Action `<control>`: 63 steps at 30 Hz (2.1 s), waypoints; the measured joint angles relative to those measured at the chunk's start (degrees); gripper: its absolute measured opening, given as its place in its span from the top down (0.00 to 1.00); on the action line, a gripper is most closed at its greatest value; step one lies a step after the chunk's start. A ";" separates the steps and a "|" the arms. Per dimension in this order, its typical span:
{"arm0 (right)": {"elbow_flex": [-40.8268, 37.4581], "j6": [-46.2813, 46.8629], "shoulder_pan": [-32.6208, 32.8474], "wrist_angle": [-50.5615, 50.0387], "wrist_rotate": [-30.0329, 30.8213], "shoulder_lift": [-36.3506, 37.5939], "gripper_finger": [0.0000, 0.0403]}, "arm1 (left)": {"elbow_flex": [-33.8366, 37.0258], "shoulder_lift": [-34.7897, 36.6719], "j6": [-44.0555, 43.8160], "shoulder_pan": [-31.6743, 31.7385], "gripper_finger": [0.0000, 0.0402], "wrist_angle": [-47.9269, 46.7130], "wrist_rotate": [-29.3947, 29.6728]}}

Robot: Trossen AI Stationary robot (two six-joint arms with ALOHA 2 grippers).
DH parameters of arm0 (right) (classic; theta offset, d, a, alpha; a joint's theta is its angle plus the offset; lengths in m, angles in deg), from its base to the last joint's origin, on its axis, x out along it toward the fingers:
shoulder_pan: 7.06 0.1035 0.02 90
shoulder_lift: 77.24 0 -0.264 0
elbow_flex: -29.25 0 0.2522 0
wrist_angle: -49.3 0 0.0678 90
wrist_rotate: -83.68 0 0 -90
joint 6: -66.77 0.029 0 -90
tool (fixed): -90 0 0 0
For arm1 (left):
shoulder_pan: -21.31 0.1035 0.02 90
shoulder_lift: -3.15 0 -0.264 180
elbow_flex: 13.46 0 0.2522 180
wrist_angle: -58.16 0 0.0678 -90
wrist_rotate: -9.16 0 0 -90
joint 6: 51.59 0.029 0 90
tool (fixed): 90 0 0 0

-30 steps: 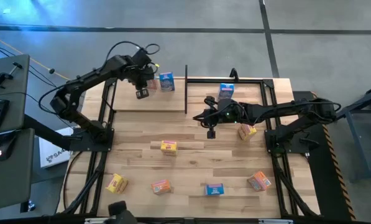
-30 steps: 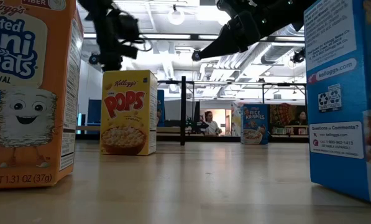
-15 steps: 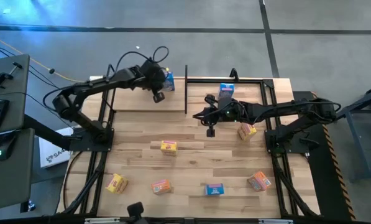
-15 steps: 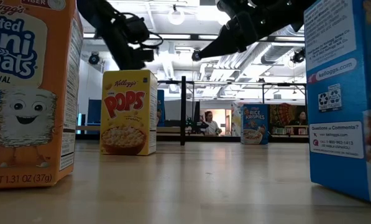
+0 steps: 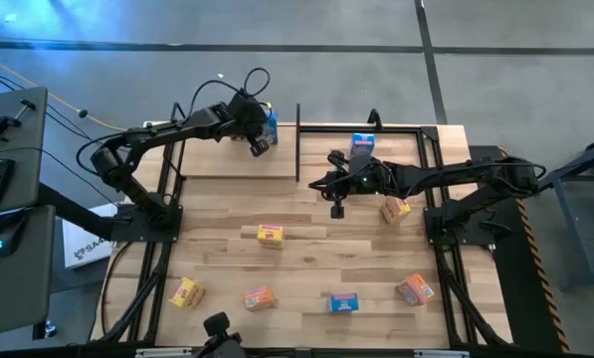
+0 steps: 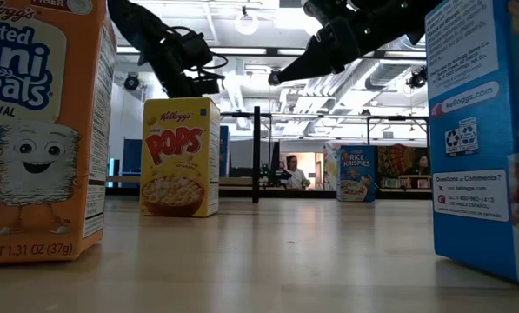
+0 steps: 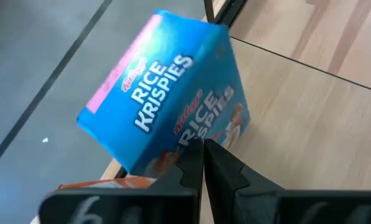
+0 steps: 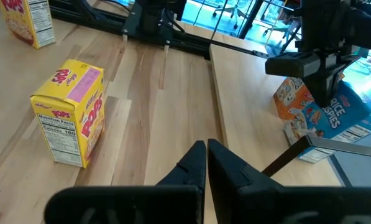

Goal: Stack cereal on shelf
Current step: Put the middle left blue cereal box on the shelf, then put the middle yellow cereal box on the shelf

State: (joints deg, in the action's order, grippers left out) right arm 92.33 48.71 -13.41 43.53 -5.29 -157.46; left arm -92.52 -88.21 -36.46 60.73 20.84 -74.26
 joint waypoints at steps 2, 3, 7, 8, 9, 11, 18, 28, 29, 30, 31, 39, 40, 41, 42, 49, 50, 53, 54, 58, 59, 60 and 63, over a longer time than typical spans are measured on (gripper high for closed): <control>0.00 0.00 0.00 0.00 0.01 0.00 1.00 | 0.00 0.00 0.18 0.00 0.99 -0.02 0.01; 0.00 0.01 0.00 0.00 0.01 0.00 1.00 | 0.00 0.00 0.35 -0.02 0.99 -0.11 0.01; 0.00 0.01 0.00 0.00 0.01 0.00 1.00 | 0.00 0.00 0.42 -0.80 0.99 -0.68 0.03; 0.00 0.02 0.00 0.00 0.01 0.00 1.00 | 0.00 0.00 0.68 -1.04 0.99 -0.79 0.03; 0.00 0.02 0.00 0.00 0.01 0.00 1.00 | 0.00 0.13 1.21 -1.29 0.99 -1.03 0.01; 0.00 0.02 0.00 -0.02 0.01 0.00 1.00 | 0.02 1.19 2.10 -1.71 0.99 -2.48 -0.29; 0.00 2.18 0.02 -0.37 0.01 0.00 1.00 | 0.00 10.13 3.46 -4.16 0.99 -10.35 -12.51; 0.00 5.18 0.02 -1.70 -1.17 0.00 1.00 | 0.00 16.34 0.14 -22.68 0.90 -26.53 -20.43; 0.00 5.21 0.02 -1.60 -1.17 0.00 1.00 | 0.00 16.37 -0.94 -25.27 0.87 -26.42 -20.44; 0.00 5.48 0.02 -1.55 -1.18 0.00 1.00 | 0.00 16.35 -2.01 -27.88 0.83 -26.10 -20.41; 0.00 5.62 0.02 -1.53 -1.20 0.00 1.00 | 0.00 16.32 -3.24 -30.30 0.79 -25.73 -20.39; 0.00 5.63 0.02 -1.51 -1.28 0.00 1.00 | -0.04 13.18 -16.13 -42.16 0.47 -19.02 -16.90; 0.00 5.58 0.02 -1.54 -1.28 0.00 1.00 | -0.04 12.53 -17.09 -42.90 0.44 -18.75 -15.97; 0.00 5.46 0.02 -1.65 -1.28 0.00 1.00 | -0.04 11.90 -17.83 -43.56 0.41 -18.45 -14.52; 0.00 5.36 0.02 -1.77 -1.28 0.00 1.00 | -0.04 11.31 -17.98 -44.13 0.38 -18.11 -13.15; 0.00 5.02 0.02 -1.75 -1.28 0.00 1.00 | -0.02 5.90 -18.09 -45.28 0.30 -16.29 -10.20; 0.00 5.00 0.02 -1.77 -1.28 0.00 1.00 | -0.02 5.36 -18.08 -45.43 0.30 -16.31 -10.01; 0.00 4.98 0.02 -1.81 -1.28 0.00 1.00 | -0.02 3.55 -18.05 -45.55 0.30 -16.36 -9.80; 0.00 4.98 0.02 -1.87 -1.28 0.00 1.00 | 0.00 3.15 -18.03 -45.55 0.30 -16.47 -9.76; 0.00 4.96 0.02 -2.19 -1.28 0.00 1.00 | 0.00 2.54 -17.53 -45.67 0.31 -16.49 -8.34; 0.00 4.93 0.02 -2.19 -1.28 0.00 1.00 | 0.00 2.54 -17.49 -45.74 0.32 -16.67 -7.73; 0.00 4.63 0.02 -2.19 -1.28 0.00 1.00 | 0.00 2.58 -17.49 -45.81 0.32 -16.58 -7.31; 0.00 4.12 0.02 -2.19 -1.28 0.00 1.00 | 0.00 2.58 -17.51 -45.93 0.37 -16.91 -7.27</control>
State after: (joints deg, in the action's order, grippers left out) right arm 92.33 52.83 -13.39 41.34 -6.57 -157.46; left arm -92.52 -85.63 -53.97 14.81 3.93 -81.53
